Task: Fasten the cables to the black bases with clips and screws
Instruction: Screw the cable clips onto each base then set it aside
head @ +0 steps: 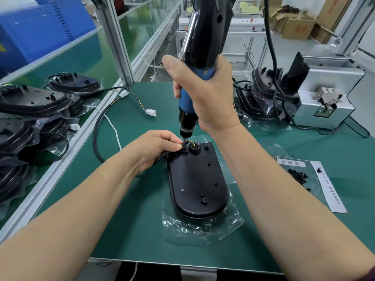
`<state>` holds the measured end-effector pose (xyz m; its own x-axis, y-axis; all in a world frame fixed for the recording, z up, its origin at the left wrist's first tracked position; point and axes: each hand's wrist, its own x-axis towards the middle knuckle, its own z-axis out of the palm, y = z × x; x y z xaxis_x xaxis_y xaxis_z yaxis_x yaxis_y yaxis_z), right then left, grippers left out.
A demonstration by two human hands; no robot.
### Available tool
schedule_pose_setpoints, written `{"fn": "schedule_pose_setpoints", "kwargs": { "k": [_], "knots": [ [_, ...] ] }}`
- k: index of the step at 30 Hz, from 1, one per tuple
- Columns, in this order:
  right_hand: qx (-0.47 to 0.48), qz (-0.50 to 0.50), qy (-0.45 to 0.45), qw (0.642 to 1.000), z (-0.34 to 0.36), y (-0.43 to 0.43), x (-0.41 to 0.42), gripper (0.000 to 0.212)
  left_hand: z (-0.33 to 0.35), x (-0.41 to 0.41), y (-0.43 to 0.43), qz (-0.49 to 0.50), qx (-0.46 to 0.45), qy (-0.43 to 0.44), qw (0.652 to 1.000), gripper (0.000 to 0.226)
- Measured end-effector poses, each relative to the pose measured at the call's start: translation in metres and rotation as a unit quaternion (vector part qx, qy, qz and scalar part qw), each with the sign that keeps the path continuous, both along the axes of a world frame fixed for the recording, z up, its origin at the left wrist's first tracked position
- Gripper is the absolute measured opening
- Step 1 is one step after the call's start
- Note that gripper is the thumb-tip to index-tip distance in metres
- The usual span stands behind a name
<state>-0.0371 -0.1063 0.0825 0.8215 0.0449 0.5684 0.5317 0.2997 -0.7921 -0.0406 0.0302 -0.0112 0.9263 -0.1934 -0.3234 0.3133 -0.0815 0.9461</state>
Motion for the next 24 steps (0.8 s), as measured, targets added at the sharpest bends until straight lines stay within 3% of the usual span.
{"fn": "schedule_pose_setpoints", "kwargs": {
  "k": [24],
  "knots": [
    [-0.045,0.033,0.001,0.998,0.0016,0.0054,0.001,0.016,-0.0012,-0.0006,-0.001,0.009,0.007,-0.005,1.0,0.024]
  ]
}}
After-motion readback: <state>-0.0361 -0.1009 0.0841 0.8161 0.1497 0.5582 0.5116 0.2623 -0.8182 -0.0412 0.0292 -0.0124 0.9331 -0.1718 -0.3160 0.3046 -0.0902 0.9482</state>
